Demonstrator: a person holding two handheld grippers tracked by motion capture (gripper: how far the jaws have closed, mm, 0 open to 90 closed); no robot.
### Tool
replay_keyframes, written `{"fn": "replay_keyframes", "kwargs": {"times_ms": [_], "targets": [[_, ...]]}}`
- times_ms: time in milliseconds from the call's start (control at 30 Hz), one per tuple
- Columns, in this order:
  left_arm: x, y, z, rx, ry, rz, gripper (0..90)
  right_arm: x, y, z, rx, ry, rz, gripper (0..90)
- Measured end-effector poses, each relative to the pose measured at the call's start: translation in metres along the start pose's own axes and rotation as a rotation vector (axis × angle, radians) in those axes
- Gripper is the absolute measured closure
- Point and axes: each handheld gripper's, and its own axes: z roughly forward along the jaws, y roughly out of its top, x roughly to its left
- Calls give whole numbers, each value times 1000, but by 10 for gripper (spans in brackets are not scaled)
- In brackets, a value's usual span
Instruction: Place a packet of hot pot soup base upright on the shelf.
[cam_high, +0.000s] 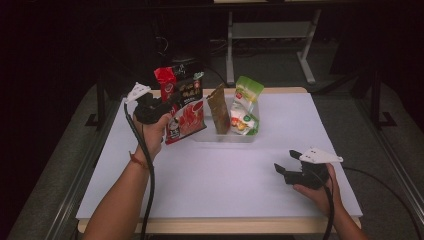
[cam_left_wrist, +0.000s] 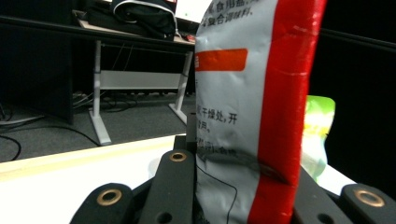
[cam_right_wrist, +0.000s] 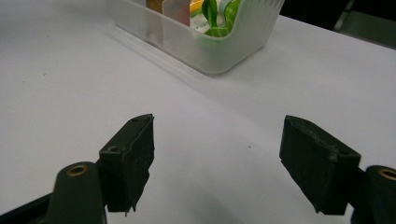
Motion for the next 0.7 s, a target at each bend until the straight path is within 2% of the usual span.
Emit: {"fn": "replay_keyframes", "kwargs": {"times_ms": [100, 300, 467, 700], "targets": [[-3, 1, 11, -5, 19, 9, 799, 1, 0, 0, 2, 4, -6, 258], [-4, -2, 33, 15, 48, 2, 799, 2, 0, 0, -1, 17, -5, 256], [-6, -5, 48, 18, 56, 2, 799, 2, -1, 1, 4, 25, -4, 256], [-13, -8, 66, 20, 105, 15, 799, 3, -1, 3, 12, 34, -7, 256]]}}
